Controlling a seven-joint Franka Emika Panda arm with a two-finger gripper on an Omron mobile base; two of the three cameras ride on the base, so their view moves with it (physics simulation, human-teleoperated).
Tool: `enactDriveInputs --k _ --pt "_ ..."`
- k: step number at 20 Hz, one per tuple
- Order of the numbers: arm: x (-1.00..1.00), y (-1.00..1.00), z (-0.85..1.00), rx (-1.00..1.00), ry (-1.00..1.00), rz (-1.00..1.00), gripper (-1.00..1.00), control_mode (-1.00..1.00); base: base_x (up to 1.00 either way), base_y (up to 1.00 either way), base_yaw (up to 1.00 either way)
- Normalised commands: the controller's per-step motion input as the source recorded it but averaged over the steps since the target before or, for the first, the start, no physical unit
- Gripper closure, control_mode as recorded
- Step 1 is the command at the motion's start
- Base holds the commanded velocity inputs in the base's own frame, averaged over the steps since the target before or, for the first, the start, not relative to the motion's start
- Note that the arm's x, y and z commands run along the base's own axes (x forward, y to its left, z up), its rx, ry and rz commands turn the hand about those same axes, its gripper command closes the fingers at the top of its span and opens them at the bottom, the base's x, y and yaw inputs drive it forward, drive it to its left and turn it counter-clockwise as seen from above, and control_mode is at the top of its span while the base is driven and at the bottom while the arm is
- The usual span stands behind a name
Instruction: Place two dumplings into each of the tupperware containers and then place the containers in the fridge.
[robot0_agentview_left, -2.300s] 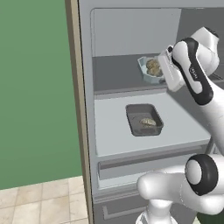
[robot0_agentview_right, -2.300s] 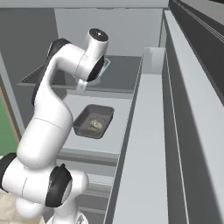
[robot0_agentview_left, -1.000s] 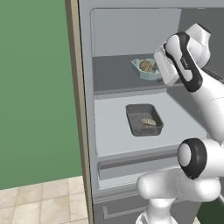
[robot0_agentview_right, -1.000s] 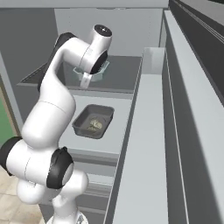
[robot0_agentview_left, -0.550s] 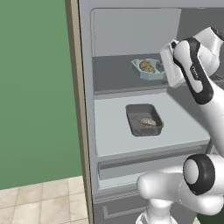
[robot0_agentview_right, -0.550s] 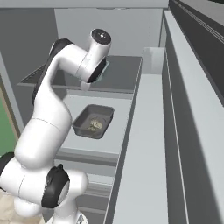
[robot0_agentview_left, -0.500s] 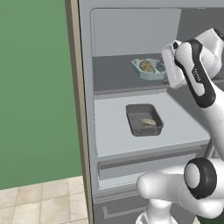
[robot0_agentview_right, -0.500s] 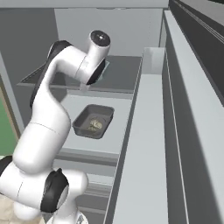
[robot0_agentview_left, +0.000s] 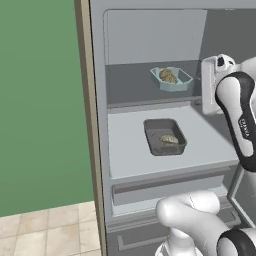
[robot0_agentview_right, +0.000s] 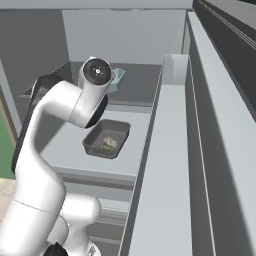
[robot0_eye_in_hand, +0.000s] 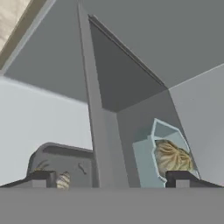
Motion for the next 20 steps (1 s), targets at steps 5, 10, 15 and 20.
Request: enactDriveInputs --k 5,10,15,20 --pt "-0.78 0.0 0.11 0.1 0.0 -0.04 -1.0 -1.0 0.0 0.0 0.0" --pt "-0.48 0.0 0.29 0.1 0.04 -0.06 -1.0 -1.0 0.0 0.0 0.0" --pt "-0.73 0.0 0.16 0.12 0.18 -0.04 -1.0 -1.0 0.0 0.0 0.0" --pt "-0.78 0.12 0.01 0.07 0.2 -0.05 -1.0 -1.0 0.0 0.0 0.0"
